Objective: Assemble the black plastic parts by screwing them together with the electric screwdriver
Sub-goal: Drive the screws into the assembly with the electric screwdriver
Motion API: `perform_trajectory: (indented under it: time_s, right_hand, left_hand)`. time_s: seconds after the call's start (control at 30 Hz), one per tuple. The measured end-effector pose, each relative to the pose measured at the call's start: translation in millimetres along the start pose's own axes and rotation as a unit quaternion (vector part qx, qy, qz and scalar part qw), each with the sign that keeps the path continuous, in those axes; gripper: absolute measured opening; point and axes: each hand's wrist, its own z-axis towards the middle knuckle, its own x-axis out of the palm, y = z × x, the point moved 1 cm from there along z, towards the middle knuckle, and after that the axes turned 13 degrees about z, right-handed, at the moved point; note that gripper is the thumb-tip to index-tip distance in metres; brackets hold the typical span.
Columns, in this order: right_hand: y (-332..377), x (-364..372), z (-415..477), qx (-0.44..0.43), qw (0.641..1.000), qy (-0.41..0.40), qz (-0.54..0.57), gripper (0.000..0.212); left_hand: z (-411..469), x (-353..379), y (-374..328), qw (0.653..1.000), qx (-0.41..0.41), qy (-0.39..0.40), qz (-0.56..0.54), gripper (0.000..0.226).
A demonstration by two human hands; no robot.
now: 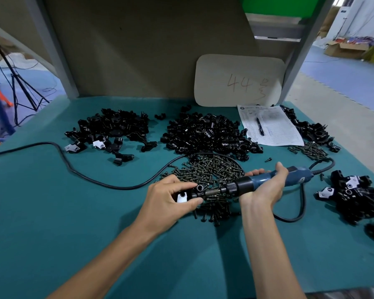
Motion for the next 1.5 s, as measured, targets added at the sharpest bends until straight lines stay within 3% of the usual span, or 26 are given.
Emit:
perform_trajectory:
  time_s: [0.33,0.6,1.03,1.3,1.5]
  right_hand:
    - [2.8,5.4,3.2,-0.028,0.998,-0.002,0.049,0.064]
    - [4.1,8.7,9.4,-0.018,0.998,-0.002,0.054,0.077]
    - [6.7,14.2,6.5,-0.059,0.996,-0.012,0.063,0.063]
    - [11.3,13.1,0.7,-0.027,0.996,-0.043,0.075,0.041]
    - [8.7,12.9,-1.8,-0.036,0.997,-0.035,0.063,0.039]
  left_hand:
    - [-1.7,8.3,1.8,0.999,-0.034,0.003,-0.042,0.036]
    - [0.9,9.5,-1.4,0.998,-0.029,-0.006,-0.049,0.035]
    - [1.4,11.0,-9.8,0.999,-0.018,-0.019,-0.042,0.036]
    - [1.9,6.4,-5.2,0.999,-0.008,-0.014,-0.036,0.037]
    - [2.6,6.9,-1.1,0.999,-0.014,-0.012,-0.039,0.037]
